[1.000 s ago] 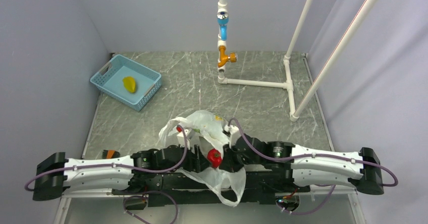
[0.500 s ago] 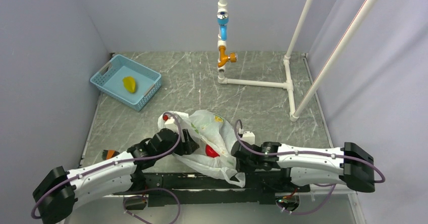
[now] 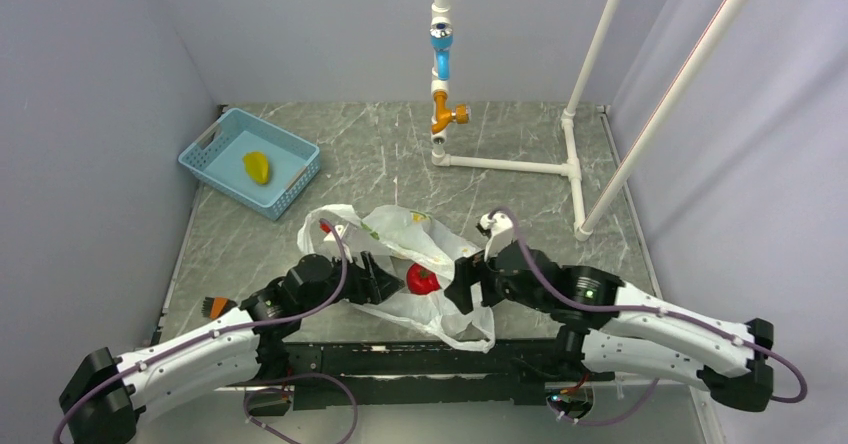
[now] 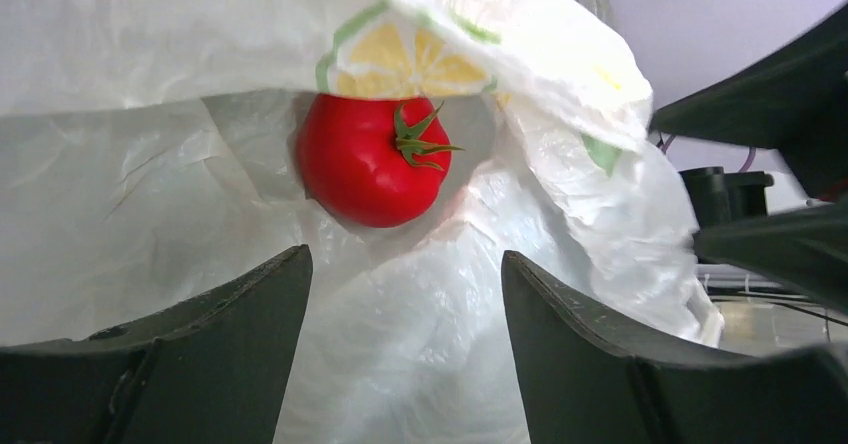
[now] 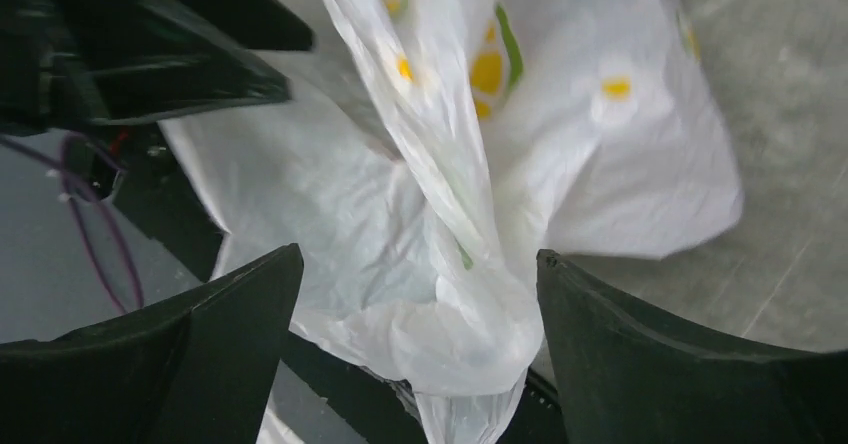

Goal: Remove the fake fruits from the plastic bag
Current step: Adjust the plastic bag at the center of the board, then take out the fake fruit from the plastic bag.

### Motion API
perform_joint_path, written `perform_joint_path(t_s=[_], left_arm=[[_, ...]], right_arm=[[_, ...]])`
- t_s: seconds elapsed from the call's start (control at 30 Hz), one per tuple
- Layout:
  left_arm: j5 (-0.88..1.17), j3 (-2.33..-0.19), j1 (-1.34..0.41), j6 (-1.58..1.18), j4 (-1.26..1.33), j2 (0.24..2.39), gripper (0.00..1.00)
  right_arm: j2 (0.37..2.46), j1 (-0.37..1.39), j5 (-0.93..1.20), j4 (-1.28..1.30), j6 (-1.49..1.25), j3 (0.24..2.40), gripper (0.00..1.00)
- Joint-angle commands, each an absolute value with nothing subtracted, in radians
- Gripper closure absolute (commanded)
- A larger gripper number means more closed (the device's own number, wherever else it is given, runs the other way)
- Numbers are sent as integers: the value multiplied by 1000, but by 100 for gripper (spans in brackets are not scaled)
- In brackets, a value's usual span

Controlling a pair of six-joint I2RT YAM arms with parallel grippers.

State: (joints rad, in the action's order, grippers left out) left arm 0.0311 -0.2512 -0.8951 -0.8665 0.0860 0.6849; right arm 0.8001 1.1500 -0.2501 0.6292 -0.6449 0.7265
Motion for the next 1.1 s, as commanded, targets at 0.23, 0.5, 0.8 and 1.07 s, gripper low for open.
perform_joint_path(t_s=[0.23,0.5,0.8,1.07], left_arm=[[83,-309,-892,-866,134,722,24],[185,-307,-894,-856,254,816,18],[25,-494,-985,-730,93,1009,28],[-229,-646,-1091,-720,6,1191,28]], right_arm=[[1029,1147,-406,653,-448,937,1],[1059,1165,-450,586,-464,790,11],[1069,1191,-623,493,-464,763,94],[951,1195,-445,485,-387,791,100]])
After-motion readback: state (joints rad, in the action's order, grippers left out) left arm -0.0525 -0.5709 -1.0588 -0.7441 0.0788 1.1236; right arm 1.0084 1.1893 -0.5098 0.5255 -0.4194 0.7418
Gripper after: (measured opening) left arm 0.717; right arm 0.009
